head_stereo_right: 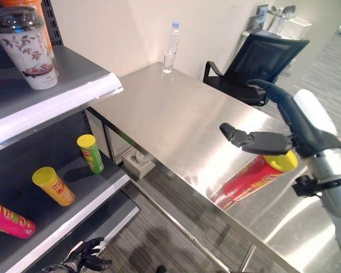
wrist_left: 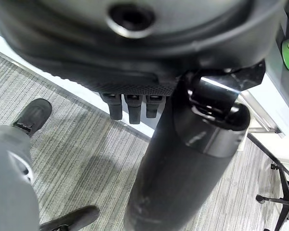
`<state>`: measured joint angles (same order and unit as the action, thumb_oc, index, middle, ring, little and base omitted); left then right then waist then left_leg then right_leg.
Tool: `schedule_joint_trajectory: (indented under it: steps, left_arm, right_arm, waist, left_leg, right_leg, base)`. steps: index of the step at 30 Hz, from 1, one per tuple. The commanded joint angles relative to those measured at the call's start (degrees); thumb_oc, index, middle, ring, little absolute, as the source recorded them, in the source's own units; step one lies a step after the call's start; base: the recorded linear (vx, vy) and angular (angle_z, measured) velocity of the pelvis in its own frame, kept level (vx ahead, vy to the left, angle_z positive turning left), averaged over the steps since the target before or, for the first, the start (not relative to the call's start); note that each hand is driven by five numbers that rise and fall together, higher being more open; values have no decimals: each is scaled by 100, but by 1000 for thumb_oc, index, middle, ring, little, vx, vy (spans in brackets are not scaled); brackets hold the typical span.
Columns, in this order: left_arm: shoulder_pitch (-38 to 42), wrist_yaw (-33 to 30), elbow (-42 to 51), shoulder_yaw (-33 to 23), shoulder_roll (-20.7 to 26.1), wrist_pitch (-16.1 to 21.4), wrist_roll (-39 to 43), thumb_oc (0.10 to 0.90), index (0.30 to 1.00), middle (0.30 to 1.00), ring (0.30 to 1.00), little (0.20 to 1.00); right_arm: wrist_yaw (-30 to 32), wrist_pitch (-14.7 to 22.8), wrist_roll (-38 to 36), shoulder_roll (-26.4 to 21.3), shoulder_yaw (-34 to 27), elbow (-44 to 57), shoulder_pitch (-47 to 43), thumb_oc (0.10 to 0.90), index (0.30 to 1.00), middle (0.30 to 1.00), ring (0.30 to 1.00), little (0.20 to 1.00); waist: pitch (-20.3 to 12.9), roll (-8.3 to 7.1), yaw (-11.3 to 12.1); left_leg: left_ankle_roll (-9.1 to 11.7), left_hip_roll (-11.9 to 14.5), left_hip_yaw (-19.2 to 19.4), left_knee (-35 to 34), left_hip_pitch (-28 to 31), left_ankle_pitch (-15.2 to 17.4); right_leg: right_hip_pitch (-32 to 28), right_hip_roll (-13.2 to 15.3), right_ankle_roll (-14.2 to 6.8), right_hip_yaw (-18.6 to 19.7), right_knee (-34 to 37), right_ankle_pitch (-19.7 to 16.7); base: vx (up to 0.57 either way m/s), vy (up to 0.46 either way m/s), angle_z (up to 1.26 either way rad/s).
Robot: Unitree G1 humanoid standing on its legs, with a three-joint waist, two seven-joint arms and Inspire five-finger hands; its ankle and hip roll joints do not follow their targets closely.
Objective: Put the goods on the table back onto the shelves and tidy them up.
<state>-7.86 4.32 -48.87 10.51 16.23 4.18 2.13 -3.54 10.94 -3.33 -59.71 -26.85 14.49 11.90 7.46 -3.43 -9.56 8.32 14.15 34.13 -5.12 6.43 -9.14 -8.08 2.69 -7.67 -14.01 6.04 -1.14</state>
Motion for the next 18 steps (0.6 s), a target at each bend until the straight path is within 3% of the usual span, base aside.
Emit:
schedule_joint_trajectory:
  steps: [1,11,18]
  left_arm:
    - [501,-61,171,-227,14,294,-8,800,900,900,900,900]
    - [477,-38,191,-207,15,311,37,800,900,900,900,900]
    - [439,75,285,-281,-1,297,35,800,900,900,900,900]
  right_arm:
    - [468,264,-518,-137,-1058,248,-421,800,900,900,900,900]
    - [461,387,-1385,16,-1474,397,-351,800,900,900,900,900]
    - [-282,12,-1588,-225,-1200,333,208,800,900,900,900,900]
  waist:
    - [-88,-170,53]
    - [-141,-187,-120]
    - [-149,-214,-224]
  left_leg:
    - [348,352,-193,49,378,337]
    - [284,323,31,40,401,272]
    - [341,277,72,45,451,355]
  right_leg:
    - [18,56,-95,-448,-104,519]
    - [131,87,-90,-431,-104,367]
    - [145,128,-161,-294,-104,362]
  base:
    - [0,0,0]
    - [-27,8,-8]
    - [-22,23,-7]
